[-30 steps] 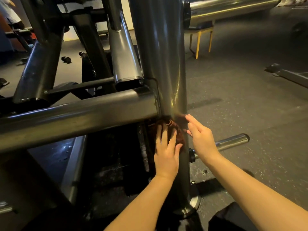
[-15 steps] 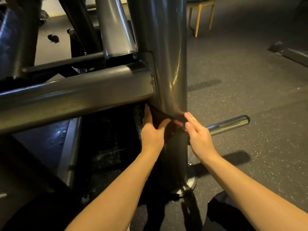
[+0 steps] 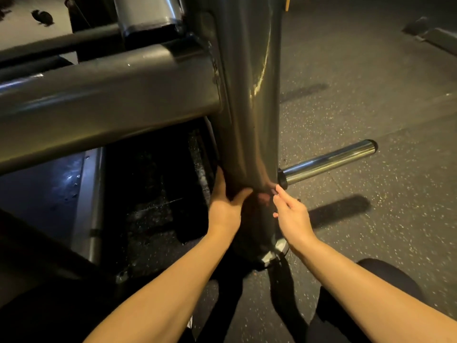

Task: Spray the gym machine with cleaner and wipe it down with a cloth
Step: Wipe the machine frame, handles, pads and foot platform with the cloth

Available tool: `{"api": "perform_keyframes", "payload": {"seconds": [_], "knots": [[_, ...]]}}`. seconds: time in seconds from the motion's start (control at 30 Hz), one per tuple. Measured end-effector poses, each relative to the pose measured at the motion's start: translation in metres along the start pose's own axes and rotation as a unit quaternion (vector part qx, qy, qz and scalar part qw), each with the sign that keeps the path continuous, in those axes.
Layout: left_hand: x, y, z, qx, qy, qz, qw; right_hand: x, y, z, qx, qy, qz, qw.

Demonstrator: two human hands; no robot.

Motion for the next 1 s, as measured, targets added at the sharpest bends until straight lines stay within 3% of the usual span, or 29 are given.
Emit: {"api": "perform_keyframes", "payload": {"seconds": [0.13, 0.33, 0.77, 1.0], "knots": [[0.008, -0.008, -0.009, 0.044, -0.012, 0.037, 0.998, 0.000, 0.004, 0.004, 0.077, 0.016, 0.105, 0.991], [0.012, 0.059, -0.013, -0.047, -0.006, 0.043, 0.998, 0.003, -0.007, 0.008, 0.097, 0.054, 0.193, 0.975], [0.029, 0.198, -0.024, -0.199, 0.059, 0.162, 0.965, 0.012, -0.034, 0.008, 0.102, 0.015, 0.180, 0.978], [0.012, 0.185, -0.019, -0.225, 0.066, 0.229, 0.945, 0.010, -0.043, 0.010, 0.075, -0.003, 0.115, 0.991]]}}
Point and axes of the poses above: each hand's wrist, its own z-axis towards the middle knuckle, its own x-axis out of the palm, y = z × x, the point moved 3 cm from there along z, towards the middle knuckle, and after that the axes turned 9 degrees about -z, right-handed, at the moved point
